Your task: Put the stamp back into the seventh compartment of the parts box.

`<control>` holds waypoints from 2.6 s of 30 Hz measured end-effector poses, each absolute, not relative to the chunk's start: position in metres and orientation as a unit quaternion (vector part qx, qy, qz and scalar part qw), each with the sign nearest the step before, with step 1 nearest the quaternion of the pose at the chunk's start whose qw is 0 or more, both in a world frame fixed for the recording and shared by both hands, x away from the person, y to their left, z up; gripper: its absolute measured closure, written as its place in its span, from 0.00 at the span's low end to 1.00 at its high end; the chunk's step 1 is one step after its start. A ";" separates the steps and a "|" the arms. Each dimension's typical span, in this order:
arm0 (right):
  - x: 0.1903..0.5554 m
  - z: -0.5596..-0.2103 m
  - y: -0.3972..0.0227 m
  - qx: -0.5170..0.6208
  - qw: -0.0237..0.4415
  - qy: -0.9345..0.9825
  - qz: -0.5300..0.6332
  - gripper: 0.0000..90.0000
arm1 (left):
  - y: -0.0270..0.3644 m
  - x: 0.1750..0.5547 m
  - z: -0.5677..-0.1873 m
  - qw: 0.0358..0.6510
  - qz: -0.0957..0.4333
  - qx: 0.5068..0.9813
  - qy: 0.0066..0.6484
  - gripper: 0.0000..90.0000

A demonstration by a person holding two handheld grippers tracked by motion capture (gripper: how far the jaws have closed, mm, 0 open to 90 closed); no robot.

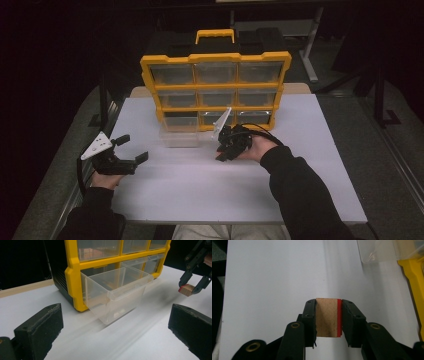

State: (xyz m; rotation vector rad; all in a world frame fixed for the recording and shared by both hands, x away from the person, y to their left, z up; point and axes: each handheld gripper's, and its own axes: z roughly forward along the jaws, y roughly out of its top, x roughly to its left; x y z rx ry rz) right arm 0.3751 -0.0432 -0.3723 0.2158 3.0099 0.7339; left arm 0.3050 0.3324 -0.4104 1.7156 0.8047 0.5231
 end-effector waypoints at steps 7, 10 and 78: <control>0.377 -0.369 -0.040 0.067 0.019 0.970 0.231 0.72 | 0.332 0.305 -0.410 0.556 0.221 0.725 0.341 0.00; 0.378 -0.366 -0.038 0.066 0.020 0.970 0.233 0.72 | 0.333 0.305 -0.410 0.555 0.221 0.726 0.341 0.00; 0.429 -0.290 -0.016 0.081 0.081 0.959 0.258 0.72 | 0.331 0.306 -0.412 0.557 0.214 0.728 0.338 0.00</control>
